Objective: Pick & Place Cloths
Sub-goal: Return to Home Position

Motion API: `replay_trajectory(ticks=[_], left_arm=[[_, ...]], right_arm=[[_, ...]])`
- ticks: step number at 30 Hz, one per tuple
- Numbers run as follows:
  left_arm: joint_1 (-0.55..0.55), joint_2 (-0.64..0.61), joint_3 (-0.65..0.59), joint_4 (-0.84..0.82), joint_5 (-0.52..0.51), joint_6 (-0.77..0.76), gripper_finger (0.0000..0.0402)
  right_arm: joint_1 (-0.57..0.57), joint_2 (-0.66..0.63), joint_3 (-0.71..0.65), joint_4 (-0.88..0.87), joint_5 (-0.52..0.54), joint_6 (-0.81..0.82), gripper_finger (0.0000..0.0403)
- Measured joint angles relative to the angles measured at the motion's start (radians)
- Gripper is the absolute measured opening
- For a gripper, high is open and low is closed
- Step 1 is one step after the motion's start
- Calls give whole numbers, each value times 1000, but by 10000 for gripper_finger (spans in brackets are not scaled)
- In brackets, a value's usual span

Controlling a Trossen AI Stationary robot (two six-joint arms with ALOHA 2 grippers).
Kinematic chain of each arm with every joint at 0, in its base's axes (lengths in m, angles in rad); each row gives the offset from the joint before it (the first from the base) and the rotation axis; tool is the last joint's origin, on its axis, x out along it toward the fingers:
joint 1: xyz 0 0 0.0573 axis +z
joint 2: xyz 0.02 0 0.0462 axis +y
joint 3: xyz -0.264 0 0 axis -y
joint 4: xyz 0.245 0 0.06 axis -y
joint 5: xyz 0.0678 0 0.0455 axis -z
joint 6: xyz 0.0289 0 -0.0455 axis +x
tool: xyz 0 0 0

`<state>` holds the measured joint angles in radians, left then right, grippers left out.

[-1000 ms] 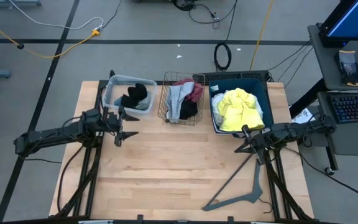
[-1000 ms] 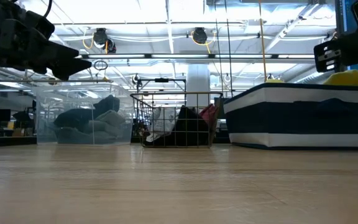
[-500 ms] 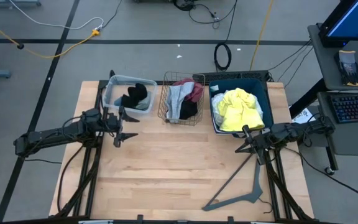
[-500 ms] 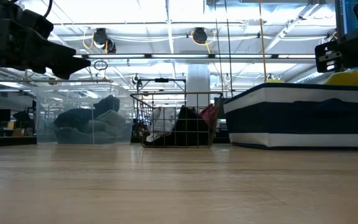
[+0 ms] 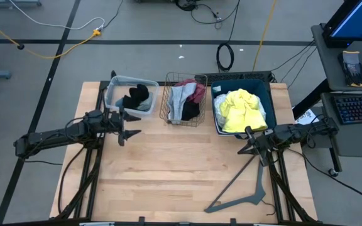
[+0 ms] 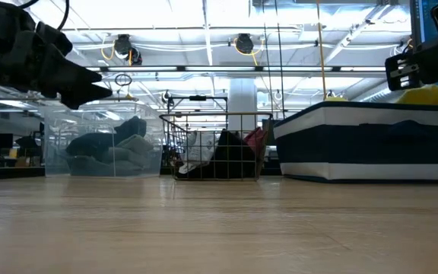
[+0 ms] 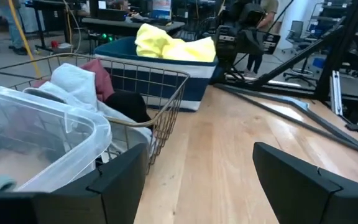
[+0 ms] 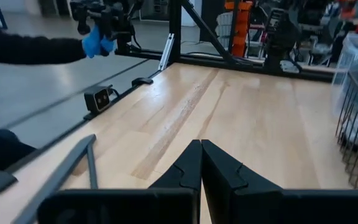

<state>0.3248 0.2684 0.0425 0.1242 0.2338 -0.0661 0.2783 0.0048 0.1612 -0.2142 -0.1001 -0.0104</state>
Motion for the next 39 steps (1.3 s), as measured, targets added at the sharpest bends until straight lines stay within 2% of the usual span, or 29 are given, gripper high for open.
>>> replay_trajectory(ticks=[6,12,17,28,39], left_arm=[[-27,-2,0,68,-32,24,296],[-99,-1,0,49,-34,40,296],[-152,-22,0,42,-128,80,296],[-157,-265,0,-175,-137,93,296],[-157,-249,0,-177,-161,90,296]], right_arm=[[0,0,0,0,0,-89,0],[0,0,0,-1,1,-115,0],[0,0,0,-1,1,-145,0],[0,0,0,-1,0,-161,0],[0,0,0,0,-3,-84,0]])
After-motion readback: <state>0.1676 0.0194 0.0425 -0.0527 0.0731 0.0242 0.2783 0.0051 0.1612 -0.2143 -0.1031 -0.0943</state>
